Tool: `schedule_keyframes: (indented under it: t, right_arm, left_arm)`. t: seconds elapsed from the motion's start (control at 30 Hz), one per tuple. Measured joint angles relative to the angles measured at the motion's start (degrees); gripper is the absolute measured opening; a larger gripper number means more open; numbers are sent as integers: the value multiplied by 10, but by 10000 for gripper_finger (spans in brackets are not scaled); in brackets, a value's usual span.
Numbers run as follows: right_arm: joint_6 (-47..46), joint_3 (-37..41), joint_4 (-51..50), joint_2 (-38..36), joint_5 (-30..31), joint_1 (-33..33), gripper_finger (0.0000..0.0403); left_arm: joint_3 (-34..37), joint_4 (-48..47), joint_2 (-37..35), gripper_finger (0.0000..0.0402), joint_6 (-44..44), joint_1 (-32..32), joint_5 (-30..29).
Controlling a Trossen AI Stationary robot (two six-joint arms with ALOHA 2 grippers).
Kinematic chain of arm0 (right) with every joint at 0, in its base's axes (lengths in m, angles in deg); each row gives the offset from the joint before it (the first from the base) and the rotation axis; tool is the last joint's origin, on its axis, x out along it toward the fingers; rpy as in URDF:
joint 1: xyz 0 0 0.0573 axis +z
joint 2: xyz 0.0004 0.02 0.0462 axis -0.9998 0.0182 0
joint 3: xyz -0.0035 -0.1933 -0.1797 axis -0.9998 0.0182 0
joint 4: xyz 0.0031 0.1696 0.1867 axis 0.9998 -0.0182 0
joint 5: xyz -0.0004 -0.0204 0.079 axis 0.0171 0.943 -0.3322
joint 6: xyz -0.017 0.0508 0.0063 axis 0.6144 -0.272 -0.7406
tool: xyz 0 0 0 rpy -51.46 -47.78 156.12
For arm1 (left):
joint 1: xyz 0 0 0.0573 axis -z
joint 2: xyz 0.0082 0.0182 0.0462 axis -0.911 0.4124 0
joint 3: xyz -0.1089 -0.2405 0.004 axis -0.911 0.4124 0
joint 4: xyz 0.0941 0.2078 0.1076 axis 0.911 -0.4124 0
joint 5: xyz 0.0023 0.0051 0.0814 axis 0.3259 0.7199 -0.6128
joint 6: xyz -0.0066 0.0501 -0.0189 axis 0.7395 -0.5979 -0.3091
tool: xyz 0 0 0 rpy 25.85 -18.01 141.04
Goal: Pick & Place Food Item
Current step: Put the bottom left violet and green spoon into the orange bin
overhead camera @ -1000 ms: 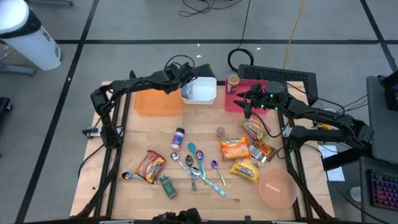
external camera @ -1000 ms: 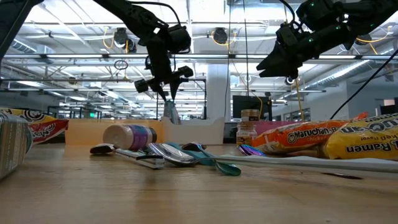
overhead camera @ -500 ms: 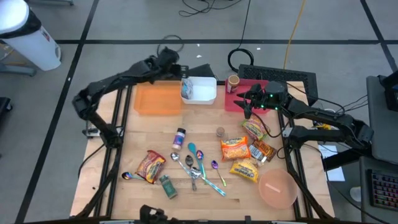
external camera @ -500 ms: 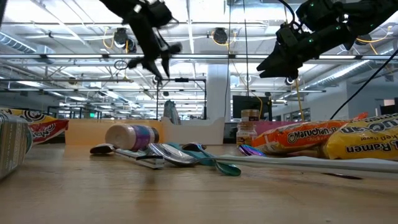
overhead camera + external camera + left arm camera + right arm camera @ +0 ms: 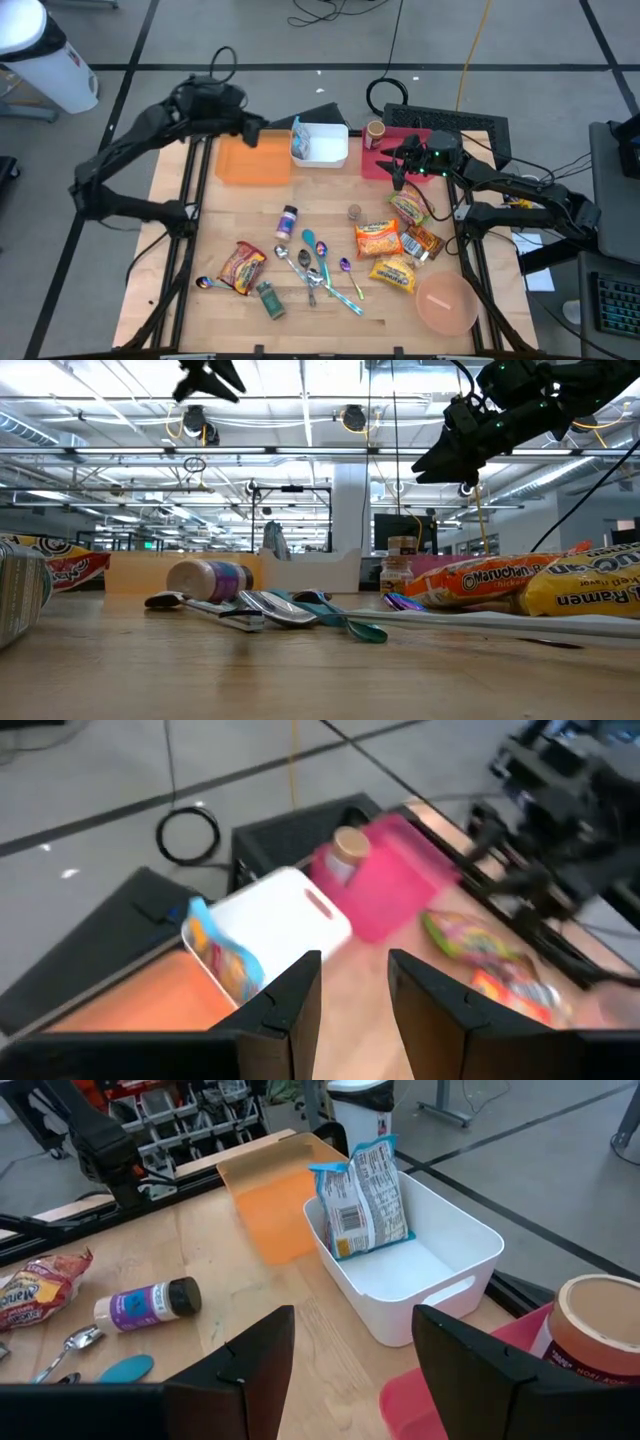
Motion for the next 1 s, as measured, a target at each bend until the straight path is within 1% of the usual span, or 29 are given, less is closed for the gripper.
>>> schedule_keyframes:
  t: [0.13,0.27,0.37,0.47,0.63,0.73,0.87,1.0]
  right_arm:
    - [-7,0,2,0,0,0,196]
    - [-51,0,22,9,0,0,196]
    - [-91,0,67,26,0,1,196]
    - [-128,0,122,50,1,1,196]
    - [-227,0,231,103,1,3,196]
    - [-283,0,282,136,1,14,196]
    - [-333,0,334,176,1,53,196]
    - [-345,0,382,214,14,107,196]
  left_arm:
    - [0,-72,-30,124,-5,24,0]
    - [0,-166,-42,124,-14,42,0]
    - [0,-228,-42,124,-13,55,0]
    - [0,-271,-42,124,-14,70,0]
    - [0,-282,-29,124,-40,103,0]
    - [0,-286,-29,124,-81,125,1]
    - [0,-302,-23,124,-131,158,10]
    - [6,-324,-22,124,-131,186,10]
